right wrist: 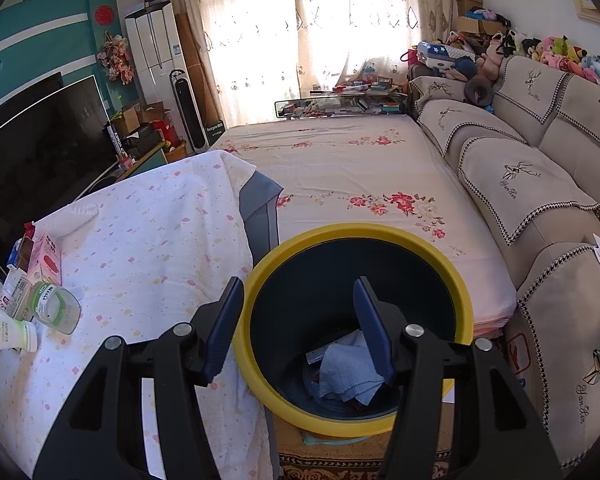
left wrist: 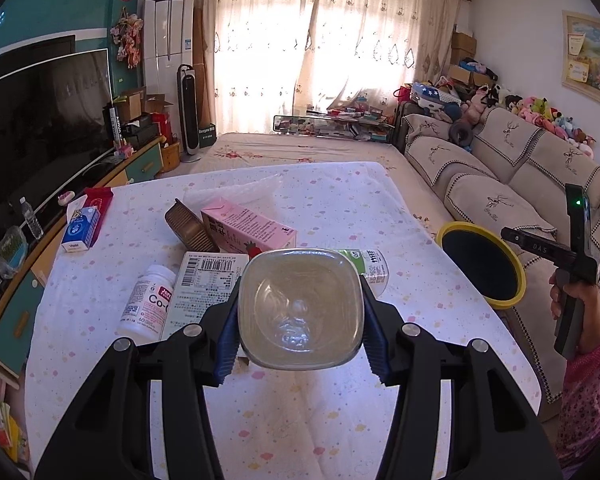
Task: Collect trash
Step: 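Carry the coconut water bottle over the bin and open the left gripper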
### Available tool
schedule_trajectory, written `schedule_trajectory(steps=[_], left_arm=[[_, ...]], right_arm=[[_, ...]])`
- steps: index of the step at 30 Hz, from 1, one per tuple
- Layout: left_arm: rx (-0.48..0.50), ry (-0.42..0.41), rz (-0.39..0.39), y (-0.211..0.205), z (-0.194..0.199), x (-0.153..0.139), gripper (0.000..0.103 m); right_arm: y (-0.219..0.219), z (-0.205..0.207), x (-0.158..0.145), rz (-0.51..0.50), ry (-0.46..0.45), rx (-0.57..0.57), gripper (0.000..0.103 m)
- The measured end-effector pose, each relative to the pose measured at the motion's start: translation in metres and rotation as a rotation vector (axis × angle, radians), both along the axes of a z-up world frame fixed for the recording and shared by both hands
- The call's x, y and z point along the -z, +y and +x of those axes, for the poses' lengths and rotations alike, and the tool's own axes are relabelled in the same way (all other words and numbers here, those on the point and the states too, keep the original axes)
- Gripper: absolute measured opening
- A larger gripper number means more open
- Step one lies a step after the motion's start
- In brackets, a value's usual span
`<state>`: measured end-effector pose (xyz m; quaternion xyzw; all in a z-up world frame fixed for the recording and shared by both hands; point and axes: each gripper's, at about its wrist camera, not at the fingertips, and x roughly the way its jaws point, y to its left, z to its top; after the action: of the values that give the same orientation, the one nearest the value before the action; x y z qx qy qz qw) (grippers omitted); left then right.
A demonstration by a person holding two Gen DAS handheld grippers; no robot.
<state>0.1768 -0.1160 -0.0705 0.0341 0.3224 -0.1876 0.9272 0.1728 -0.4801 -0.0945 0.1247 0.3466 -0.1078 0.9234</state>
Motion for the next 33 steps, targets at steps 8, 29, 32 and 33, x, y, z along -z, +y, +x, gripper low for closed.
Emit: schedule_trajectory(steps=[8, 29, 32, 33], left_arm=[[0.008, -0.013, 0.009, -0.008, 0.005, -0.008, 0.052], [0.180, -0.062, -0.041, -0.064, -0.004, -0.058, 0.052], [0.240, -0.063, -0.058, -0.093, 0.001, -0.065, 0.052], [0.259, -0.065, -0.060, -0.104, 0.003, -0.066, 0.052]], right_arm=[[-0.005, -0.001, 0.004, 0.010, 0.008, 0.003, 0.054], [-0.028, -0.025, -0.008, -0.015, -0.021, 0.054, 0.054], [-0.036, -0.032, -0.010, -0.020, -0.025, 0.064, 0.054], [-0.039, -0.034, -0.010, -0.022, -0.026, 0.068, 0.054]])
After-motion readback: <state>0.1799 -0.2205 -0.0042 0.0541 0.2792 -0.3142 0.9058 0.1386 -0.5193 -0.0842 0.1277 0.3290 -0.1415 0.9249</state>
